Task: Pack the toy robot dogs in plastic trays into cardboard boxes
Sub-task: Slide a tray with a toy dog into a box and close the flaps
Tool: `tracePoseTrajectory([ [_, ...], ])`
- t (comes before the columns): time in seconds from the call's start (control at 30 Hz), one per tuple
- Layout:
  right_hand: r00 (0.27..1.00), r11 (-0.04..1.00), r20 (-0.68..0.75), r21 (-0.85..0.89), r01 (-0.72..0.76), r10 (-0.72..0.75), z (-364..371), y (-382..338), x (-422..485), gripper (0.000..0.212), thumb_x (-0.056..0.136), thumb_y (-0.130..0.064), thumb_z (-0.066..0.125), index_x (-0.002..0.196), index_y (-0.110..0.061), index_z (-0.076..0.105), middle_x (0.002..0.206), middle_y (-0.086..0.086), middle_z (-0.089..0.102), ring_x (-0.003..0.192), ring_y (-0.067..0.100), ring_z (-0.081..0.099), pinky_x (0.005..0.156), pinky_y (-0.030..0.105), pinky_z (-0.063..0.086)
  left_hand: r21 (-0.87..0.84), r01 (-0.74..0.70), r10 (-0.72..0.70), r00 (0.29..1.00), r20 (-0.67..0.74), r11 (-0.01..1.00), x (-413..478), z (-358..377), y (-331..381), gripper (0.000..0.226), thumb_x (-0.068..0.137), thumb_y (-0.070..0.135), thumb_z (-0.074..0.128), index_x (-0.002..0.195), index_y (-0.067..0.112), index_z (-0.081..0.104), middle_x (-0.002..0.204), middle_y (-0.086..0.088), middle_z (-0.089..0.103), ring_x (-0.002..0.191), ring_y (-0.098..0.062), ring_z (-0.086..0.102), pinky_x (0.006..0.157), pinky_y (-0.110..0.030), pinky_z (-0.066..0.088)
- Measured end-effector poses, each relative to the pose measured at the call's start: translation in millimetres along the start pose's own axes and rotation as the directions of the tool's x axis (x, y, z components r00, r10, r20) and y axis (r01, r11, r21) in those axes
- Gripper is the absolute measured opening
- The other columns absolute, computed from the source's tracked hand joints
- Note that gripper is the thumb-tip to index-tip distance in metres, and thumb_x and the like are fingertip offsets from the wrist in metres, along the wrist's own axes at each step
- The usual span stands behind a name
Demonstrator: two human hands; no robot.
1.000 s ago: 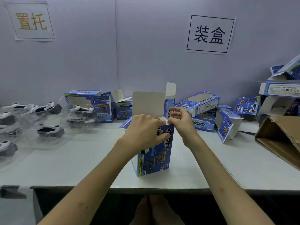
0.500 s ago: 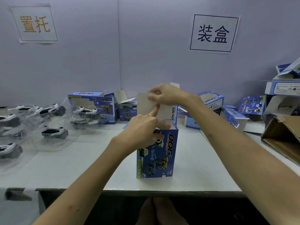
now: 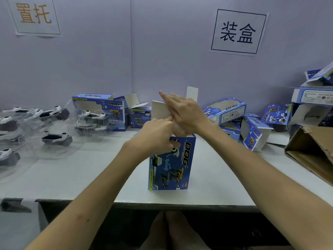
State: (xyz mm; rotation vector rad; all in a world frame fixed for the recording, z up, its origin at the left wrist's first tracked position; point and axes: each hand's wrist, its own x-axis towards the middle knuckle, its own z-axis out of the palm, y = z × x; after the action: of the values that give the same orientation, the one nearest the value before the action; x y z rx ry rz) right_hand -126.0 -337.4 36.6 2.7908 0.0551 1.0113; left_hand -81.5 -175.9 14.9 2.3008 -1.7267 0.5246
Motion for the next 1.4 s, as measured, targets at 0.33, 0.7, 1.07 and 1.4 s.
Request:
tracePoseTrajectory([
  [0.33, 0.969, 0.963, 0.167, 0.169, -0.209, 0.181, -28, -9, 10, 0.046, 0.107, -0.040, 0.034, 0.130, -0.013, 0.064, 0.121, 0.015, 0.068, 0.098, 0.019, 0.061, 0.086, 0.033, 0.043, -0.044, -0.017, 0.013, 0.995, -0.104, 0.999, -7, 8, 1, 0.035, 0.095, 0.038, 0.061, 0.130, 0.043, 0.061, 0.118, 0.008, 0.071, 0.087, -0.019, 0.061, 0.071, -0.027, 0.042],
  [0.7, 0.925, 0.838, 0.351, 0.454, -0.304, 0.145, -35, -5, 4, 0.032, 0.099, -0.039, 0.055, 0.118, -0.020, 0.073, 0.091, -0.015, 0.065, 0.088, 0.016, 0.058, 0.069, 0.025, 0.046, -0.036, -0.070, 0.065, 0.989, -0.131, 0.997, -8, 10, -2, 0.040, 0.097, 0.038, 0.059, 0.136, 0.044, 0.054, 0.133, 0.010, 0.063, 0.101, -0.021, 0.064, 0.077, -0.030, 0.047],
  [1.07, 0.956, 0.887, 0.267, 0.402, -0.226, 0.123, -35, -28, -25, 0.032, 0.104, -0.032, 0.050, 0.133, -0.035, 0.062, 0.116, -0.009, 0.069, 0.097, 0.006, 0.058, 0.084, 0.022, 0.043, 0.001, -0.210, 0.193, 0.898, -0.396, 0.978, -21, 24, -11, 0.034, 0.090, 0.028, 0.068, 0.124, 0.037, 0.068, 0.106, 0.006, 0.075, 0.094, -0.023, 0.067, 0.069, -0.029, 0.048],
  [1.4, 0.921, 0.748, 0.380, 0.584, -0.315, 0.091, -38, -36, -44, 0.036, 0.106, -0.019, 0.046, 0.135, -0.036, 0.059, 0.126, -0.013, 0.064, 0.116, 0.006, 0.056, 0.098, 0.025, 0.044, -0.007, -0.162, 0.122, 0.770, -0.626, 0.987, -47, 57, -5, 0.028, 0.088, 0.013, 0.072, 0.116, 0.010, 0.072, 0.113, -0.005, 0.072, 0.105, -0.025, 0.065, 0.096, -0.043, 0.049],
])
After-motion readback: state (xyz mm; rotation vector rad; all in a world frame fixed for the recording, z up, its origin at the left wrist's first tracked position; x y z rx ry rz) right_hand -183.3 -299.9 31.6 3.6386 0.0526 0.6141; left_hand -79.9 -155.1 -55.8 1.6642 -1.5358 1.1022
